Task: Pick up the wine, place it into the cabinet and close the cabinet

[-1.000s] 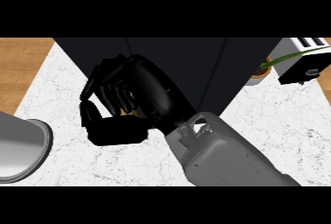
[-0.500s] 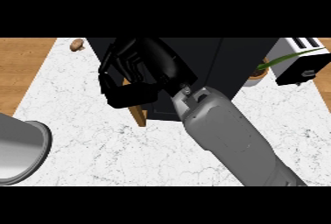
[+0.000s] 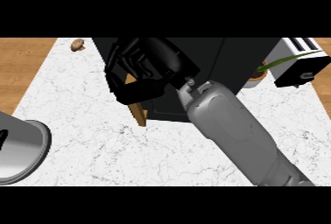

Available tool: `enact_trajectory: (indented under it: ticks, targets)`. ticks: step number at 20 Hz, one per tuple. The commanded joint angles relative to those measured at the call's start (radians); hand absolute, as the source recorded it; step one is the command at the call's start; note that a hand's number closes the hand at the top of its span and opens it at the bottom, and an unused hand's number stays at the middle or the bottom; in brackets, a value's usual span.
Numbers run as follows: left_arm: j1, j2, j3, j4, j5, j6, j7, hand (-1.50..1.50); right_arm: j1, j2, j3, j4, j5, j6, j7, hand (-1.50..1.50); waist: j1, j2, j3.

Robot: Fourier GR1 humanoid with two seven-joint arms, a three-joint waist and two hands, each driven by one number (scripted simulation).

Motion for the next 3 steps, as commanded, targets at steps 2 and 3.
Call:
enact_trajectory:
  ticks: [2,3]
  targets:
    - [-0.055,-0.038,-0.069,0.044,-0.060,0.031,-0.009,-1.50,-0.007,-0.126,-0.120,0.131,0.036,-0.028,-0.041,1.50,-0.033,0.043,0.020]
    - [-0.075,-0.034,-0.061,0.021,-0.050,0.062,0.014,-1.50,-0.042,-0.112,-0.141,0.133,0.025,-0.042,-0.024,1.50,-0.030,0.041,0.021]
